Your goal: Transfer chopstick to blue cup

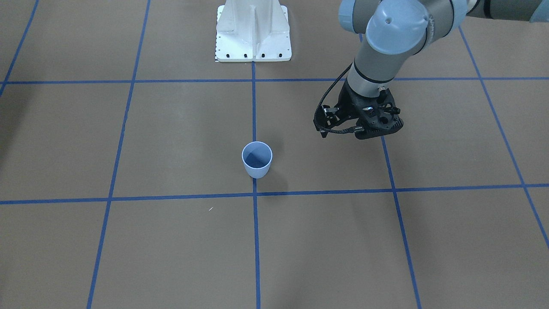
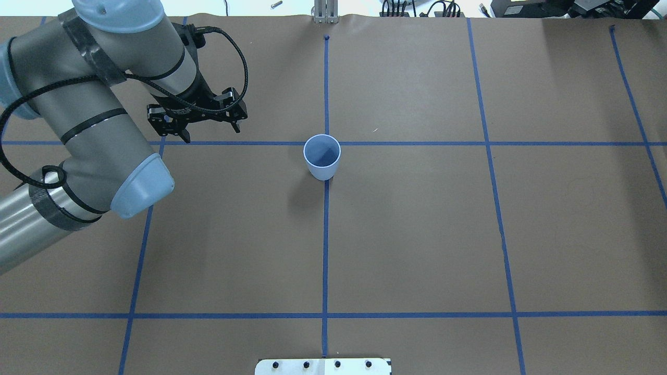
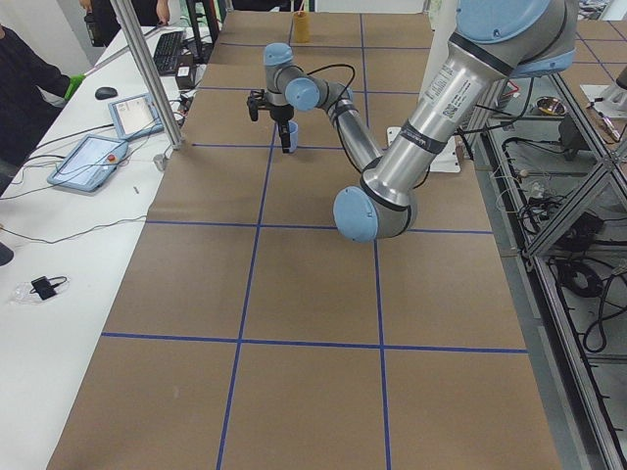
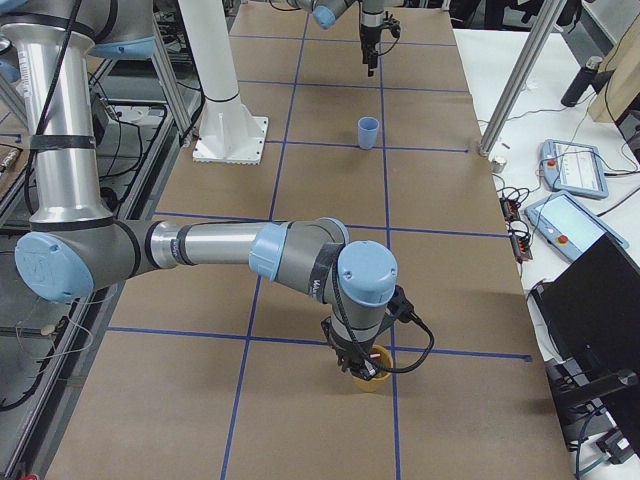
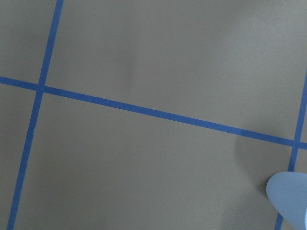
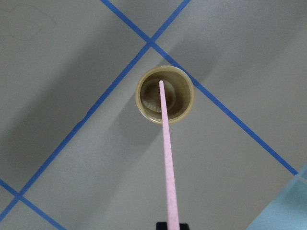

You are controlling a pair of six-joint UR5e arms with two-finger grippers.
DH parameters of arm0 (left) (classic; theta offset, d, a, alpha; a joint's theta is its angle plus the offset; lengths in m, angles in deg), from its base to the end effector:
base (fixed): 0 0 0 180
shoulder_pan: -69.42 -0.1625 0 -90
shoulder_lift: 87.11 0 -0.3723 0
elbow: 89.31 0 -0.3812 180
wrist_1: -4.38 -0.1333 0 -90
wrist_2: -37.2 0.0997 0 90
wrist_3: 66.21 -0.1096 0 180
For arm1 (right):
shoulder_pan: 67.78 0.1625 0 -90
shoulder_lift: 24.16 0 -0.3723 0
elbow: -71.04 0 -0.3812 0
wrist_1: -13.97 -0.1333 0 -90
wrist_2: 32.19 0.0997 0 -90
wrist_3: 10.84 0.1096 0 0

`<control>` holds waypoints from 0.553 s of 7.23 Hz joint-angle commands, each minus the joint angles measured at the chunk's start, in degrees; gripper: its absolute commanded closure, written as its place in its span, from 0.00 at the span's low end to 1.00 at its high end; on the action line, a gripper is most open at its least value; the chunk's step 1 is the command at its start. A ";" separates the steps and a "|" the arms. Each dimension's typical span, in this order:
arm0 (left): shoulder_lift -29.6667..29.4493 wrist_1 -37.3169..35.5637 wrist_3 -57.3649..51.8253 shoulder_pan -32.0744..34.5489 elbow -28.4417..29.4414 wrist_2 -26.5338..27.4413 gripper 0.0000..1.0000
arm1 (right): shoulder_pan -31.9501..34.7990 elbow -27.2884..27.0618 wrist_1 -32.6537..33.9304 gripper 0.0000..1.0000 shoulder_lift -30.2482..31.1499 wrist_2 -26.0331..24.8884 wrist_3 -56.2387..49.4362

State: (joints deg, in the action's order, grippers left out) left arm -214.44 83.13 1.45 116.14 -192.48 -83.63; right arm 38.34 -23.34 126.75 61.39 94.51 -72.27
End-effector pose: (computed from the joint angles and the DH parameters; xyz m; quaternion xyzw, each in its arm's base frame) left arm 0.3586 -0.4933 0.1742 -0.0227 0.4087 -0.1045 0.9064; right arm 0.1987 -0.4434 0.5845 0.1058 -0.3158 -0.3276 0.8842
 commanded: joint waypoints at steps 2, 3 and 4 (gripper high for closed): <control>1.74 0.09 -0.59 -0.05 -2.11 0.07 0.02 | 0.68 -0.81 16.36 1.00 -14.22 -0.83 0.07; 2.35 0.17 -0.77 0.04 -3.08 0.24 0.02 | -1.24 -1.16 18.76 1.00 -17.57 -0.84 0.77; 3.32 0.18 -0.77 0.22 -3.96 0.33 0.02 | -4.65 -1.77 19.57 1.00 -19.87 -0.32 2.52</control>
State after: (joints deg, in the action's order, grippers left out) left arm -212.20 83.27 0.80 116.20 -195.31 -83.42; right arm 36.98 -24.51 143.97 45.31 93.84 -71.33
